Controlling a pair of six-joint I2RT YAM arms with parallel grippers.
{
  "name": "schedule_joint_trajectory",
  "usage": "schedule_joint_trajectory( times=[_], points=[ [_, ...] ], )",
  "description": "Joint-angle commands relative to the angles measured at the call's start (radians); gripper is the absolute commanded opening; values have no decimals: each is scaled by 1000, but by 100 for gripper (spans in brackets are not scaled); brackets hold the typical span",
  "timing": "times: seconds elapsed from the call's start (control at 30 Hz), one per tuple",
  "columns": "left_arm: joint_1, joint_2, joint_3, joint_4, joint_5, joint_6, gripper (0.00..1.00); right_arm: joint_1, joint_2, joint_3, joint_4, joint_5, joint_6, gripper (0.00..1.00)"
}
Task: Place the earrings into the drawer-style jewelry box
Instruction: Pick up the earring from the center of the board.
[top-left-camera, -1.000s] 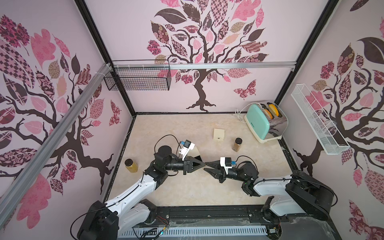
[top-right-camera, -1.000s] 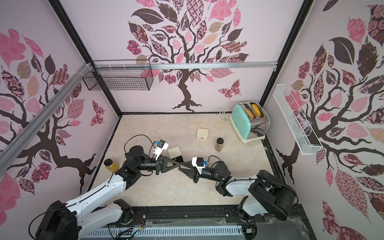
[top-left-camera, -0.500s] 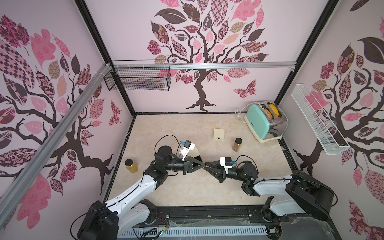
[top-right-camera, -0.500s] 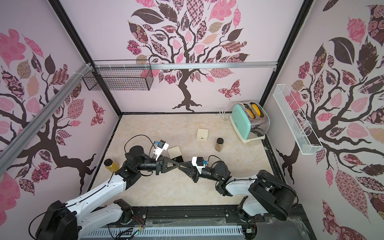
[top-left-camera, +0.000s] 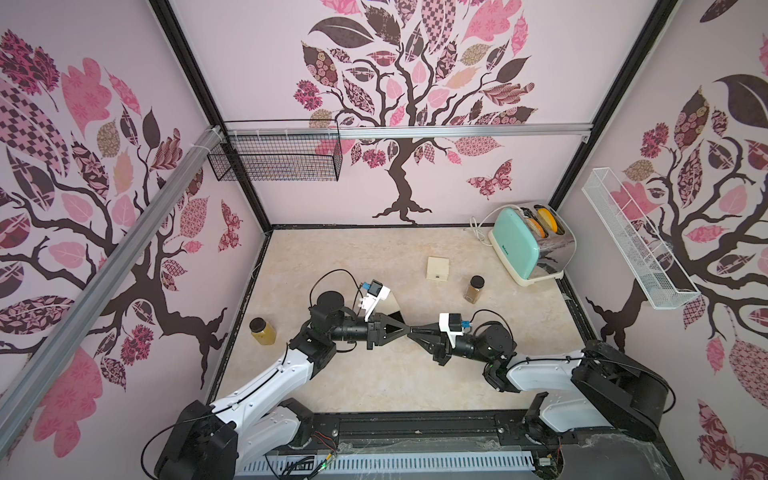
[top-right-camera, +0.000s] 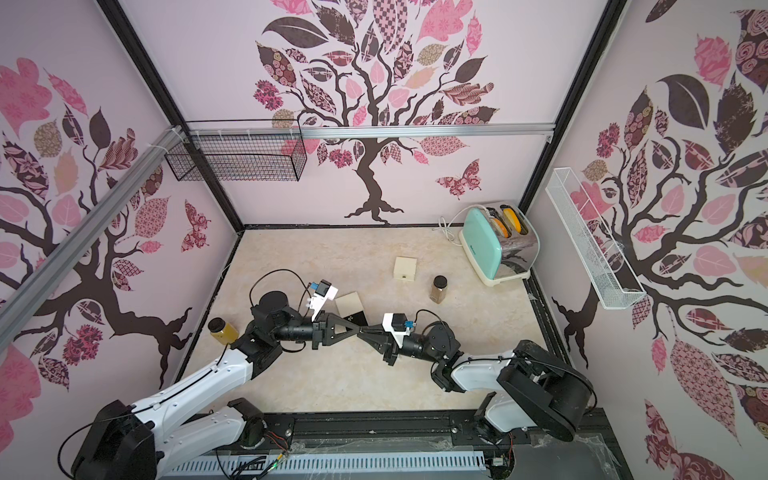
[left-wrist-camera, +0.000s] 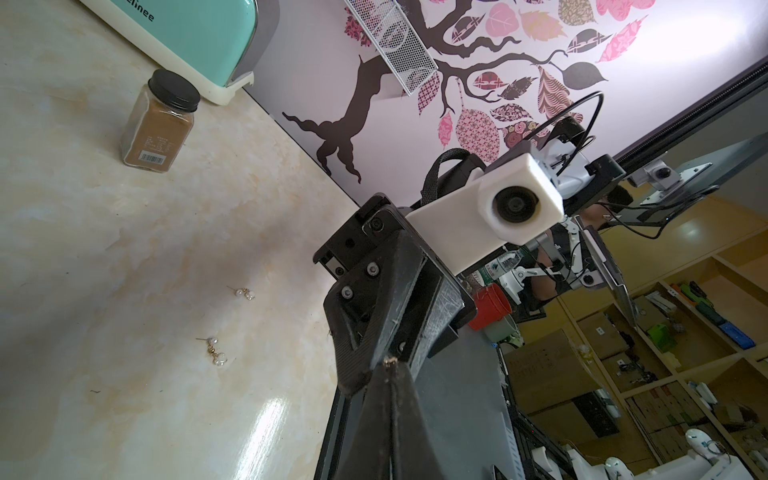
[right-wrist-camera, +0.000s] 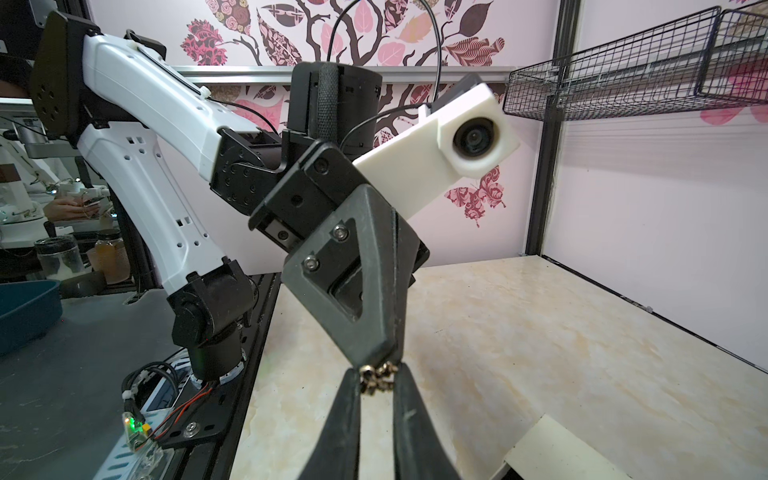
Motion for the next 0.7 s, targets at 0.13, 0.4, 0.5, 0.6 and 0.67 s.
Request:
schedule_joint_trajectory(
  times=[0.13, 0.4, 0.5, 0.6, 0.67],
  points=[
    [-6, 10, 0, -16, 5, 11, 0, 3, -24, 46, -18, 2, 12, 13],
    [-5, 4, 8, -56, -17, 31, 0, 3, -31, 61, -72, 33, 27, 10],
    [-5, -5, 14, -82, -35, 48, 5, 3, -34, 65, -98, 59, 31, 10],
    [-4, -19, 20, -111, -61, 61, 15, 3, -34, 71, -129, 81, 44, 10],
    [-4, -30, 23, -128, -82, 70, 22, 3, -38, 87, -187, 95, 48, 9]
  ],
)
